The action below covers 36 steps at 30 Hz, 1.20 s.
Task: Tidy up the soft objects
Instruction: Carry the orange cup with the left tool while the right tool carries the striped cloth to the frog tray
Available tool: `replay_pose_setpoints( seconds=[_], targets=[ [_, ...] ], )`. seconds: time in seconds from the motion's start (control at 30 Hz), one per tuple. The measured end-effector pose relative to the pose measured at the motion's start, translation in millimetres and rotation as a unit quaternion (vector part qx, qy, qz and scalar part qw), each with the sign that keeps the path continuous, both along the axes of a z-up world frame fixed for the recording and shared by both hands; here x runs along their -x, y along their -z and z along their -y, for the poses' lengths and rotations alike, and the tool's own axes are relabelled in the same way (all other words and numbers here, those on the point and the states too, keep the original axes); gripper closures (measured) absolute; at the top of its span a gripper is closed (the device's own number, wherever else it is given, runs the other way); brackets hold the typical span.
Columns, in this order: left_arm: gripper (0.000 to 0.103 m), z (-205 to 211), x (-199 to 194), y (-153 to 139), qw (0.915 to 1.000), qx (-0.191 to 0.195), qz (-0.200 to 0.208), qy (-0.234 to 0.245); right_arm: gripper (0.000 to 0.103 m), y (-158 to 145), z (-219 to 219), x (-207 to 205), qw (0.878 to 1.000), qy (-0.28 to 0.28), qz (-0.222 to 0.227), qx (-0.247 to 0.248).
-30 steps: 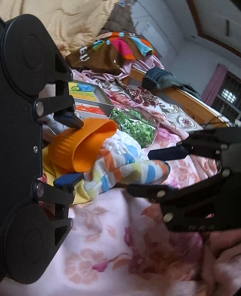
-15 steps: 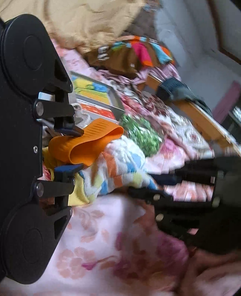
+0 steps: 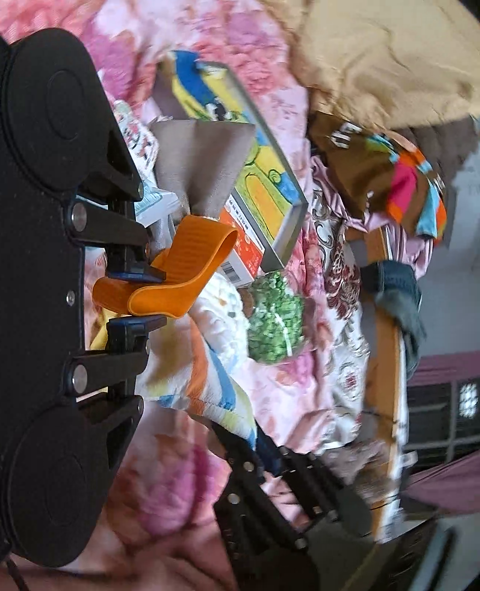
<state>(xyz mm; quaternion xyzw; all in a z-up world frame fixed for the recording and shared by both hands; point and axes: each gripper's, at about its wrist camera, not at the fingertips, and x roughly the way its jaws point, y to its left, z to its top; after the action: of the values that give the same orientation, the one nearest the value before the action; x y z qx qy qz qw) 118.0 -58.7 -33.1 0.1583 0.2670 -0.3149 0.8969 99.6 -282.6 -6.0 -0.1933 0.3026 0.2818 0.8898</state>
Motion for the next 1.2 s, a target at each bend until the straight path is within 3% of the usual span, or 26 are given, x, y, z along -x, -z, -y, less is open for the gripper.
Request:
replay_pose_setpoints(
  seconds=[0.23,0.43,0.7,0.83,0.97,1.2],
  targets=[
    [0.085,-17,-9,-17,0.9942,0.088,-0.057,-0.026,0.091,-31,5,6,0.999,0.011,0.004,-0.038],
    [0.085,-16,-16,-43,0.993,0.112,-0.035,-0.016,0.091,-63,14,-24,0.998,0.022,0.004,-0.065],
    [0.085,-5,-71,-75,0.9916,0.123,0.016,-0.038,0.091,-86,12,-110,0.997,0.029,0.053,-0.039],
    [0.085,0,-118,-83,0.988,0.12,0.029,-0.093,0.091,-79,3,-164,0.996,0.047,0.073,-0.036],
    [0.085,10,-169,-79,0.9816,0.121,0.027,-0.145,0.091,-63,-3,-224,0.991,0.086,0.066,-0.074],
    [0.085,23,-242,-55,0.9682,0.126,-0.028,-0.215,0.091,-24,-1,-284,0.984,0.13,0.045,-0.109]
  ],
)
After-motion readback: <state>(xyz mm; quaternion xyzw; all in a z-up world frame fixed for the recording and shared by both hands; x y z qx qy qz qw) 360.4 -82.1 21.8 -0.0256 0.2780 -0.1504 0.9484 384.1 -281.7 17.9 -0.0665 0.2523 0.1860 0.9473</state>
